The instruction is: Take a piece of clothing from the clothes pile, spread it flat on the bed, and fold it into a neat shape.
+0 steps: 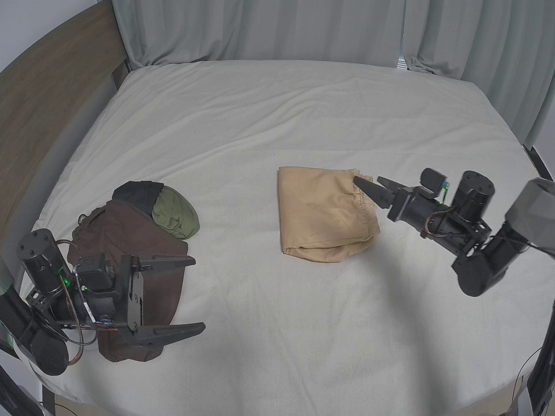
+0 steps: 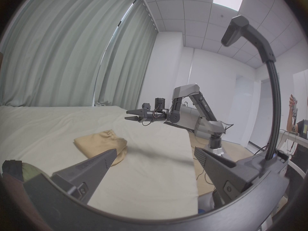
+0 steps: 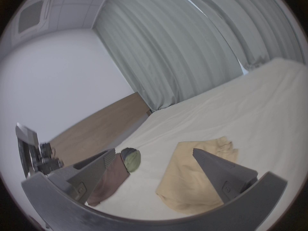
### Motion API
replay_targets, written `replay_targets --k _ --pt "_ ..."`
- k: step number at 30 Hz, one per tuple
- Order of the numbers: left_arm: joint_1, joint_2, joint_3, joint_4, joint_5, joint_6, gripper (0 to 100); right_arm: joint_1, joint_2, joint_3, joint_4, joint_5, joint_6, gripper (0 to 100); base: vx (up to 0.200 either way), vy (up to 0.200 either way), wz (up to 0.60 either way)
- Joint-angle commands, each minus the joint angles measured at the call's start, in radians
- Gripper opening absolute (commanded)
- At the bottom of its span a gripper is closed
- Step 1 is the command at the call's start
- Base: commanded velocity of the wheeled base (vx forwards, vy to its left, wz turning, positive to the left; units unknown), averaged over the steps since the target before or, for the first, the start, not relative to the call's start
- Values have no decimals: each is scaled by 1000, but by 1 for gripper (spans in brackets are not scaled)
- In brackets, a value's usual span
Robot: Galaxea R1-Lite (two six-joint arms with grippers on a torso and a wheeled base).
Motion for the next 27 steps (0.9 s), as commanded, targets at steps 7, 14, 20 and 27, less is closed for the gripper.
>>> replay_targets --k 7,14,20,27 --pt "-283 -311 192 1 -7 -138 100 -119 -589 548 26 -80 -347 100 0 0 0" --pt "-302 -365 203 12 131 -106 100 -129 -851 706 33 -78 -349 100 0 0 0" --pt "-259 -448 203 10 193 -135 100 -218 -1029 781 73 -78 -353 100 0 0 0" --pt "-118 -469 203 7 250 -161 100 -224 -1225 835 170 -77 -350 100 0 0 0"
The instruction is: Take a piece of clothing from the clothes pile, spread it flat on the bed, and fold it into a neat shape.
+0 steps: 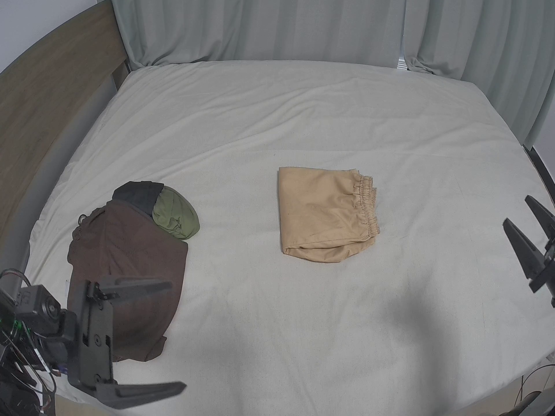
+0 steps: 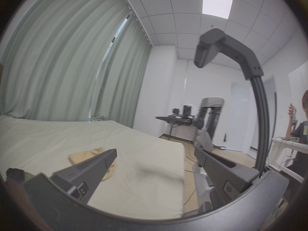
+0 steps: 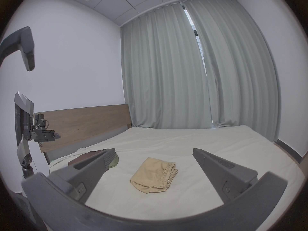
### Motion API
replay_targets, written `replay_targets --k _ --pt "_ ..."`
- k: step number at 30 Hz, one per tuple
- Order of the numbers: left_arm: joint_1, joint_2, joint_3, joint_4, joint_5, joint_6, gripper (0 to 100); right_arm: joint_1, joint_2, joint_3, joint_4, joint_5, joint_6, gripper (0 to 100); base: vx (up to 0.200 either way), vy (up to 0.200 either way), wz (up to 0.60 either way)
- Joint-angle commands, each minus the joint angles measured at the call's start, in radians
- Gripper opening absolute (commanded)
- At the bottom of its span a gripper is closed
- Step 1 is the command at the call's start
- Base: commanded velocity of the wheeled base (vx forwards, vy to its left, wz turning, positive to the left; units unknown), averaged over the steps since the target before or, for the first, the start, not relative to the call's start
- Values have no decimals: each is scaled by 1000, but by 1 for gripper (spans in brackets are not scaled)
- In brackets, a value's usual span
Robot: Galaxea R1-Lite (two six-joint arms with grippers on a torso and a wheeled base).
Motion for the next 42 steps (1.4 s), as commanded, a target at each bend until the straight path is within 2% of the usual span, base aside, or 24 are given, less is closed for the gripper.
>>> replay_targets --k 1,2,3,6,9,10,11,13,16,18,19,20,23,27,30,34,37,41,42 --pt "103 -57 18 -4 36 -21 100 -24 -208 59 60 0 -2 100 0 0 0" --pt "103 -57 18 -4 36 -21 100 -24 -208 59 60 0 -2 100 0 0 0" --pt "213 -104 18 -4 36 -27 100 -25 -397 59 235 0 1 100 0 0 0" --pt "241 -146 18 -4 36 -27 100 -27 -523 53 364 0 1 100 0 0 0" --pt "288 -218 18 6 38 -27 100 -39 -724 28 583 -1 0 100 0 0 0" --pt "288 -218 18 6 38 -27 100 -39 -724 28 583 -1 0 100 0 0 0" --pt "304 -258 18 26 38 -27 100 -59 -831 5 723 -1 0 100 0 0 0" --pt "304 -324 18 85 39 -29 100 -82 -938 -32 876 -1 0 100 0 0 0" --pt "299 -468 18 277 39 -26 100 -94 -1072 -81 1085 -1 -3 100 0 0 0" --pt "304 -558 18 401 43 -32 100 -87 -1102 -85 1114 -17 -6 100 0 0 0" --pt "305 -566 18 414 43 -34 100 -87 -1104 -85 1116 -18 -8 100 0 0 0" --pt "314 -672 18 558 44 -35 100 -85 -1112 -78 1116 -49 -6 100 0 0 0" --pt "330 -859 13 808 55 -46 100 -85 -1112 -50 1108 -87 -12 100 0 0 0" --pt "344 -1094 -31 1063 98 -129 100 -84 -1112 30 1073 -110 -100 100 0 0 0" --pt "356 -1226 -68 1214 109 -169 100 -84 -1112 66 1067 -138 -132 100 0 0 0" --pt "405 -1373 -58 1359 109 -159 100 -85 -1112 66 1090 -150 -132 100 0 0 0" --pt "405 -1371 -18 1352 124 -95 100 -85 -1112 66 1105 -152 -135 100 0 0 0" --pt "406 -1373 18 1406 247 -6 100 -85 -1112 66 1249 -222 -132 100 0 0 0" --pt "406 -1373 18 1406 247 -6 100 -85 -1112 66 1249 -222 -132 100 0 0 0"
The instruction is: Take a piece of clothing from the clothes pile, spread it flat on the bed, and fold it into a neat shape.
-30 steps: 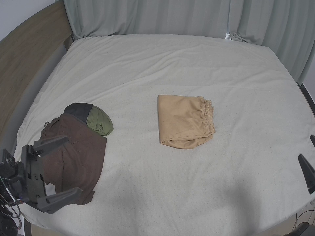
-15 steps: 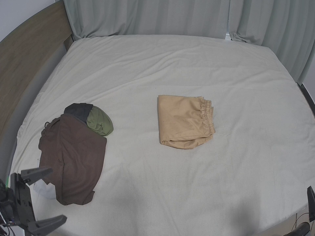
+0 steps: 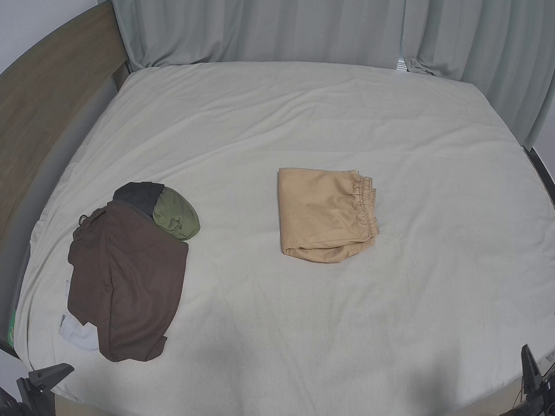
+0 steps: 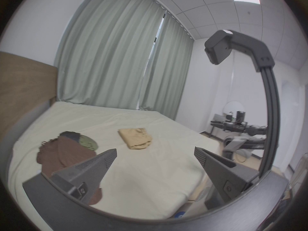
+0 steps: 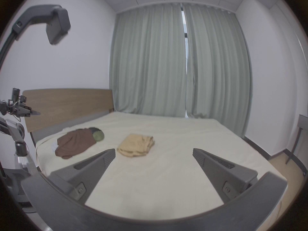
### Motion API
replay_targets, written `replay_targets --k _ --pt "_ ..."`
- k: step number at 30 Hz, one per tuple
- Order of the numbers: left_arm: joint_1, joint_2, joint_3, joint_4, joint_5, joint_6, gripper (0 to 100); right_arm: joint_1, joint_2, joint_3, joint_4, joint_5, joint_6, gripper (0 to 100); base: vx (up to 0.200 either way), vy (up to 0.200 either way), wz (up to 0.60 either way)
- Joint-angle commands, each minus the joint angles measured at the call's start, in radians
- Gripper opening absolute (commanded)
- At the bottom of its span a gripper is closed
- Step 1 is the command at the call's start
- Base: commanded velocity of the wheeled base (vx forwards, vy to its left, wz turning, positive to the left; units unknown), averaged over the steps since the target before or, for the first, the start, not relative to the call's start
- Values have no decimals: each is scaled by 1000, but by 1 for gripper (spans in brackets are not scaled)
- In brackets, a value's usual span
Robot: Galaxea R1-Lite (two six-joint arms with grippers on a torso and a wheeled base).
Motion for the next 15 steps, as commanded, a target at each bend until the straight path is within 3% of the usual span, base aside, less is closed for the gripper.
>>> replay_targets --k 1,6,9,13,15 --pt "31 -155 31 148 137 106 100 -2 -23 24 85 -71 -10 100 0 0 0" --pt "31 -155 31 136 298 80 100 -2 -23 24 83 -143 6 100 0 0 0" --pt "33 -153 31 136 436 44 100 -2 -23 24 91 -207 132 100 0 0 0" --pt "35 -153 31 136 465 43 100 -2 -23 24 94 -243 153 100 0 0 0" --pt "35 -153 31 136 491 49 100 -2 -22 24 96 -229 141 100 0 0 0"
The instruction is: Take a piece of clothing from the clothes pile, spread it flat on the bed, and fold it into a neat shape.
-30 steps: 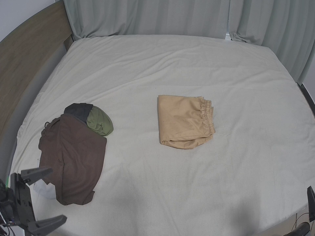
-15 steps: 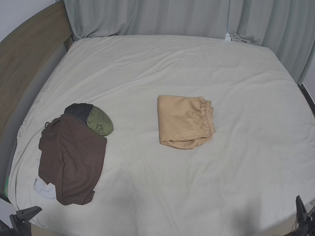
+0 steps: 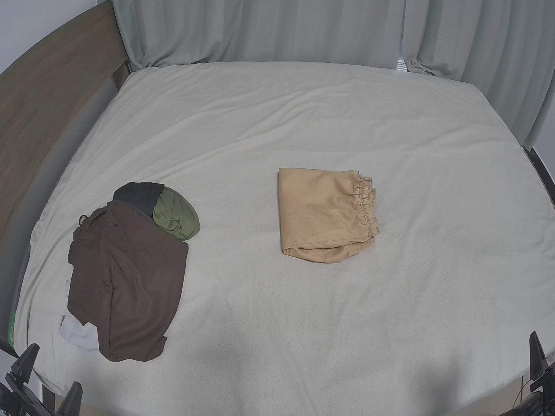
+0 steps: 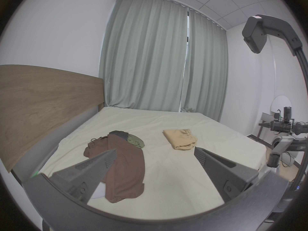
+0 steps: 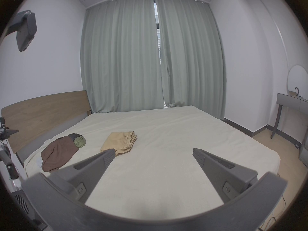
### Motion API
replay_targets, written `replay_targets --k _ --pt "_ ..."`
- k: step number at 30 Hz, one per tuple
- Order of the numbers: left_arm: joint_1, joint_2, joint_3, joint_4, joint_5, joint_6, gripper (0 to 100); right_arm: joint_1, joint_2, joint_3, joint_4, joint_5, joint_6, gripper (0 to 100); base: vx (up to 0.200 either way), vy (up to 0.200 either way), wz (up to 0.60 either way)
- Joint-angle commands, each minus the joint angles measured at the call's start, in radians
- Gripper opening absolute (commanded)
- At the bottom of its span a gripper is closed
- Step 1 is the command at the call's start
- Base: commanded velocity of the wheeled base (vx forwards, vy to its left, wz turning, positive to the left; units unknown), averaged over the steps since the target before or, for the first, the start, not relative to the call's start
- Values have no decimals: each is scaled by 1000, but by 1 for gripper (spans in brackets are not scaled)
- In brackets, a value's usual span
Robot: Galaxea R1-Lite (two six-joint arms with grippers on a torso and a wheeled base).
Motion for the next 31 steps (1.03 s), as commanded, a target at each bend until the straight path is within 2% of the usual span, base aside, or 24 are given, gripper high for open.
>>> replay_targets --k 1,2,4,6,7,10,11,13,14,15,16,31 --pt "3 -17 18 1 32 1 100 -2 -11 18 2 10 -5 100 0 0 0" --pt "2 -17 18 1 84 6 100 0 -11 18 2 33 -43 100 0 0 0" --pt "2 -17 18 3 105 9 100 0 -11 18 2 43 -52 100 0 0 0" --pt "2 -15 18 3 117 9 100 0 -11 18 5 27 -57 100 0 0 0" --pt "2 -15 18 1 137 20 100 -2 -8 18 7 -14 -75 100 0 0 0" --pt "0 -17 18 44 208 113 100 0 -10 18 7 -43 -91 100 0 0 0" --pt "2 -17 18 72 228 116 100 0 -10 18 7 -40 -91 100 0 0 0" --pt "0 -17 18 83 232 107 100 0 -10 18 9 -31 -86 100 0 0 0" --pt "-2 -15 18 78 236 105 100 5 -11 18 42 20 -52 100 0 0 0" --pt "-3 -15 16 83 237 99 100 5 -11 16 74 50 -54 100 0 0 0" --pt "-5 -12 16 83 237 99 100 5 -11 15 79 58 -64 100 0 0 0" --pt "-3 -17 18 76 239 69 100 2 -10 18 61 60 -75 100 0 0 0"
